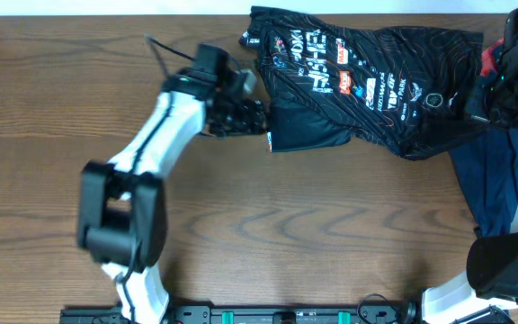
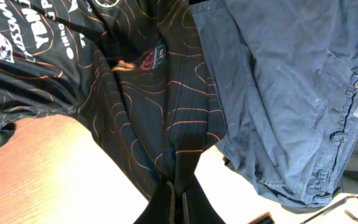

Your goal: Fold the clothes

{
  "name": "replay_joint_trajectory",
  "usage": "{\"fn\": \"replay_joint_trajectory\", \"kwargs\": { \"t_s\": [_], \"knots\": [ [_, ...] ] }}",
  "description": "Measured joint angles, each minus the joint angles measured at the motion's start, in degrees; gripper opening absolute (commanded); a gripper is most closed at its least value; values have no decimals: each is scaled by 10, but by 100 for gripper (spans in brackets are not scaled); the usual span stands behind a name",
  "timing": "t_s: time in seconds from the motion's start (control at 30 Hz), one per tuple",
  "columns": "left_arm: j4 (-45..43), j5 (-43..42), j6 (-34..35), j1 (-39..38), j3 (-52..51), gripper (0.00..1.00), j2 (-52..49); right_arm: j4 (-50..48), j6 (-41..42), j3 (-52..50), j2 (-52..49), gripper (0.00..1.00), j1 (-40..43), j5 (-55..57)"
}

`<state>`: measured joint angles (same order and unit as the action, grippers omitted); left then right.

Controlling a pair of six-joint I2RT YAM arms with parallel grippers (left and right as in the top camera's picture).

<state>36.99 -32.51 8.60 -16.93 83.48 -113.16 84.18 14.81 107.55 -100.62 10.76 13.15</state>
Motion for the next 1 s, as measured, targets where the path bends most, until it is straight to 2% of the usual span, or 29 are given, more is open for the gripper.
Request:
{"fn": "replay_joint_trajectory", "kwargs": {
  "t_s": [0.13, 0.33, 0.37, 0.47, 0.5, 0.7, 0.83, 1.0],
  "knots": [
    [-30, 5, 14, -28, -5, 76, -61, 0, 0, 0, 0, 1, 0, 0],
    [-85, 3, 30, -62, -2, 75, -89, 0, 0, 0, 0, 1, 0, 2],
    [-100, 2, 36, -68, 0, 68, -92, 0, 0, 0, 0, 1, 0, 2],
    [-135, 1, 58, -80, 3, 9, -106, 0, 0, 0, 0, 1, 0, 2],
    [-142, 1, 65, -82, 4, 6, -113, 0, 0, 0, 0, 1, 0, 2],
    [-114, 0, 97, -75, 7, 6, -122, 0, 0, 0, 0, 1, 0, 2],
    [3, 37, 103, -36, 5, 6, -98, 0, 0, 0, 0, 1, 0, 2],
    [172, 102, 95, 83, -5, 6, -21, 27, 0, 0, 0, 1, 0, 0]
  ]
}}
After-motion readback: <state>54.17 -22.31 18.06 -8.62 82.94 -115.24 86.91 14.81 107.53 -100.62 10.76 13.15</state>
